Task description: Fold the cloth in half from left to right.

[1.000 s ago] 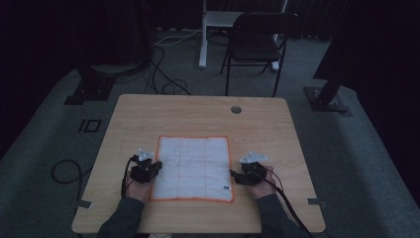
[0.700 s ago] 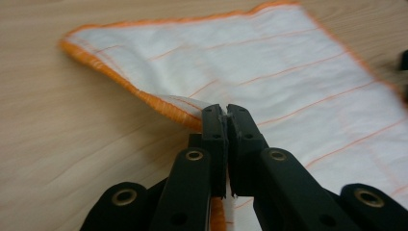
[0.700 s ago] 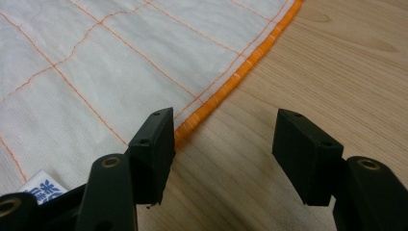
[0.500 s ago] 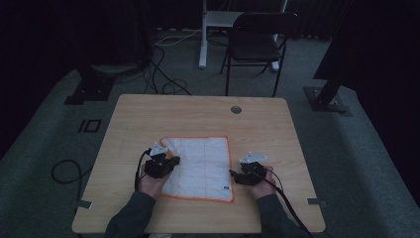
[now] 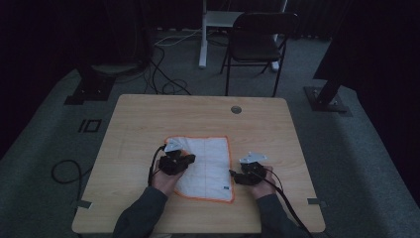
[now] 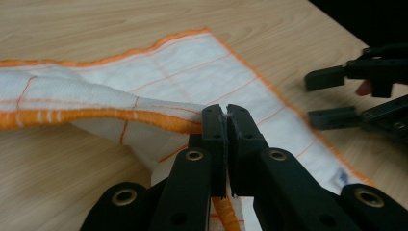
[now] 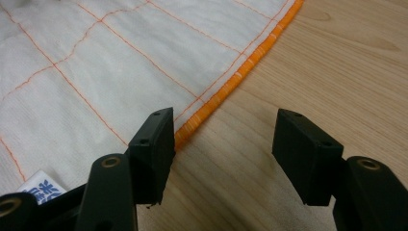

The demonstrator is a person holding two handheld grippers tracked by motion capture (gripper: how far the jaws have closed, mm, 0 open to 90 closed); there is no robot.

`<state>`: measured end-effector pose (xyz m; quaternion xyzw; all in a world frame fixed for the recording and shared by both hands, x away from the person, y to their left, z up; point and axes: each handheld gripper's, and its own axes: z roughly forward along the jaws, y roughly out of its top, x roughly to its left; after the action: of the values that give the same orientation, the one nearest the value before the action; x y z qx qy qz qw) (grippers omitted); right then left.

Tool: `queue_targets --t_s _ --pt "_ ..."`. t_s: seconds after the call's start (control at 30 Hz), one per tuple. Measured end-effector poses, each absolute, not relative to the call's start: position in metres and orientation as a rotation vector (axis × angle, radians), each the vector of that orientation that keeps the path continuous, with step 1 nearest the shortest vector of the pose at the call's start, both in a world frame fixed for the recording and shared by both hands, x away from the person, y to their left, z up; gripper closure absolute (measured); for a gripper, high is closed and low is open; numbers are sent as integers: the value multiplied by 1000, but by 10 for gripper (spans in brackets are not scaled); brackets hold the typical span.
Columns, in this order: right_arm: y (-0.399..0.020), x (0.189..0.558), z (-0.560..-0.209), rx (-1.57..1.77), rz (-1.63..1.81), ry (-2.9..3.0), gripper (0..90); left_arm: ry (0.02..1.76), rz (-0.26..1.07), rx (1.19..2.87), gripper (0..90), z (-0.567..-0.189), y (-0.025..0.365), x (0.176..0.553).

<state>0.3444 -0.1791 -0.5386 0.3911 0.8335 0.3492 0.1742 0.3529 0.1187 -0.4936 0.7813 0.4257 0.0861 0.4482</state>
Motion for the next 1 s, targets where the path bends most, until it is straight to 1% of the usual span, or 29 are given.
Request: queue_targets --t_s 0.57,1.0 --pt "-182 345 -538 1118 980 2348 403 960 150 1960 877 -489 74 359" --pt "-193 346 -537 1165 970 2312 404 901 106 1985 877 -492 29 368"
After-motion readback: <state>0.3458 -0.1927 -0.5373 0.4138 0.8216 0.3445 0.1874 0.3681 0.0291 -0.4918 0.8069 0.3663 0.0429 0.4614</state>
